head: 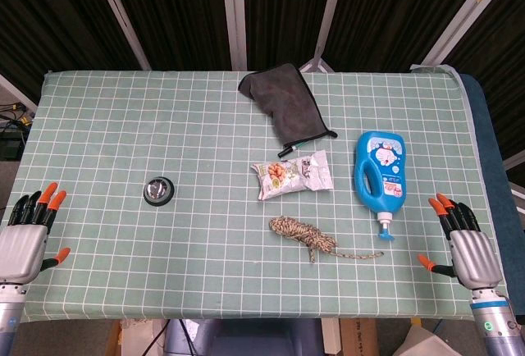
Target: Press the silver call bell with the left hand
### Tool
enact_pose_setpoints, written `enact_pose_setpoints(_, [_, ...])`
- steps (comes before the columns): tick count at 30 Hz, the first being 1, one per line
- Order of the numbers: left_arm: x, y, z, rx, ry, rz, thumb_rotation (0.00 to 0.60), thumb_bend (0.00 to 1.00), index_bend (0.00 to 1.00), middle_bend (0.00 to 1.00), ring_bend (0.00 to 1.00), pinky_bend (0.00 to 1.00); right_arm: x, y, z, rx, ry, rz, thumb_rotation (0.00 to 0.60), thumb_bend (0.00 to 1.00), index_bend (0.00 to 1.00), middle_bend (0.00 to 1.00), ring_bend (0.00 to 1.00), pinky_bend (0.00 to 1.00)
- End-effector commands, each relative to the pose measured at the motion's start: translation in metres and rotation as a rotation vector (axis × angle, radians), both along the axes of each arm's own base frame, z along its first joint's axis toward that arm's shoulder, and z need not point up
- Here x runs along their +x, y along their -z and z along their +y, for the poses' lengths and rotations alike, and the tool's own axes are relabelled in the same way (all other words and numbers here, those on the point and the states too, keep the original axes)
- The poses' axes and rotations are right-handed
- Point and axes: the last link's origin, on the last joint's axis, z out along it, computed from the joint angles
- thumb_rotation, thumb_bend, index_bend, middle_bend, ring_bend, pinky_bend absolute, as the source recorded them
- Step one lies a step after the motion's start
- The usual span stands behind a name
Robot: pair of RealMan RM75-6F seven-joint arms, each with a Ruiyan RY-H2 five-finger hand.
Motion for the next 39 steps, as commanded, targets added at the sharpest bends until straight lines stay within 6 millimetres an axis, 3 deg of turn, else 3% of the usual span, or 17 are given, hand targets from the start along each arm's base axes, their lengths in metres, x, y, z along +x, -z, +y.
enact_pose_setpoints(1, [0.0,0.0,0.0,-0.002,0.0,-0.002,0.6,0.1,0.0,0.0,0.0,0.0,0.0,0.0,0.0,0.0,0.001,0.0,0.6,0.22,0.0,0.0,0.0,0.0])
enact_pose_setpoints(18, [0.001,0.012,0.012,-0.074,-0.002,0.027,0.6,0.19,0.0,0.0,0.0,0.0,-0.001,-0.001,0.002,-0.003,0.007,-0.001,0.6,0.22,0.0,0.0,0.0,0.0])
enact_pose_setpoints(27, [0.03,0.02,0.047,-0.134,0.066,0.055,0.6,0.56,0.0,0.0,0.0,0.0,0.0,0.0,0.0,0.007,0.003,0.002,0.6,0.22,0.0,0.0,0.0,0.0])
enact_pose_setpoints(33, [0.043,0.042,0.074,-0.227,0.094,0.117,0.6,0.66,0.0,0.0,0.0,0.0,0.0,0.0,0.001,0.01,0.007,-0.002,0.6,0.22,0.0,0.0,0.0,0.0])
enact_pose_setpoints(39, [0.055,0.066,0.093,-0.289,0.111,0.168,0.6,0.7,0.0,0.0,0.0,0.0,0.0,-0.001,0.0,0.009,0.007,-0.011,0.6,0.22,0.0,0.0,0.0,0.0])
